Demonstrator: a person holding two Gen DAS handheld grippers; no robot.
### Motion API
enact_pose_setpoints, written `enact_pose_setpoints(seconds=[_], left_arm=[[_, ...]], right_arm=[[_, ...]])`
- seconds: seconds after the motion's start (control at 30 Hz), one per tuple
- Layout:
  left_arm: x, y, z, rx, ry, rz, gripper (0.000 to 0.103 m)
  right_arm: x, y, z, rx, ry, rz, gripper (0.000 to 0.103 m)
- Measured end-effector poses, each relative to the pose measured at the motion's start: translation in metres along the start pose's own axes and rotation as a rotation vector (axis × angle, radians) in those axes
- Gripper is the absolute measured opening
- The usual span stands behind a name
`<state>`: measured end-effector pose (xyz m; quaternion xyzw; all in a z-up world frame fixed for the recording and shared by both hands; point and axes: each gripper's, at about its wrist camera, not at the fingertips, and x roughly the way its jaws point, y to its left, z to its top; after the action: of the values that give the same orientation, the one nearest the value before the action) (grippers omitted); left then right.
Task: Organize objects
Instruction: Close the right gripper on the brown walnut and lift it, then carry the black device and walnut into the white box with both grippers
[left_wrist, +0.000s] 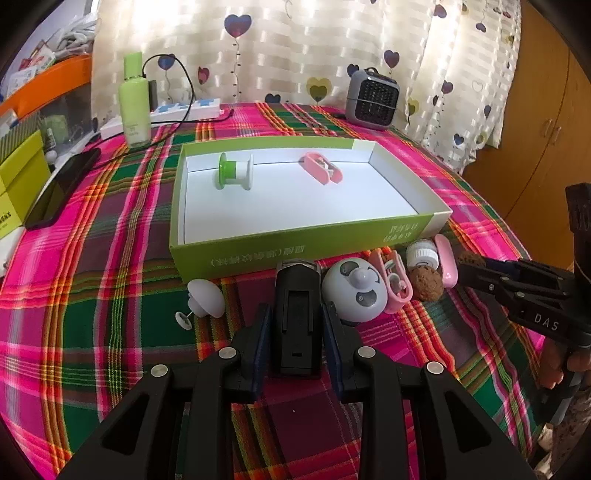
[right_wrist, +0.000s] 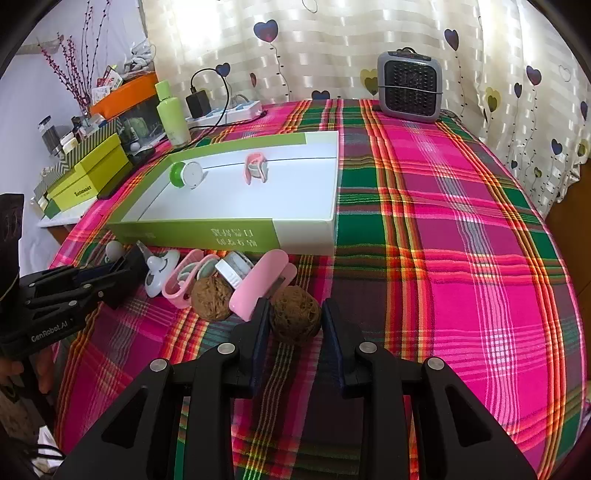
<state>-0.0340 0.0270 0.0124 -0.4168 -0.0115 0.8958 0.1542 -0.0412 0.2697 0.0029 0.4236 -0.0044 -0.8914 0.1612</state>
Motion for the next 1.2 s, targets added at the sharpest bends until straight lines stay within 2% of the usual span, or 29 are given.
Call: enact_pose_setpoints(seconds=[0.63,1.2], left_arm=[[-0.017,-0.004,0.012,-0.005,-0.040,0.006,0.025],[-0.012,-0.002,0.039,0.002,-0.072,0.014,0.025]], right_arm=[[-0.019,0.018,0.020,-0.033,-0.061,0.024,0.029],[-0.005,0.031,0.052,-0.063,-0.083,0.062,0.030]])
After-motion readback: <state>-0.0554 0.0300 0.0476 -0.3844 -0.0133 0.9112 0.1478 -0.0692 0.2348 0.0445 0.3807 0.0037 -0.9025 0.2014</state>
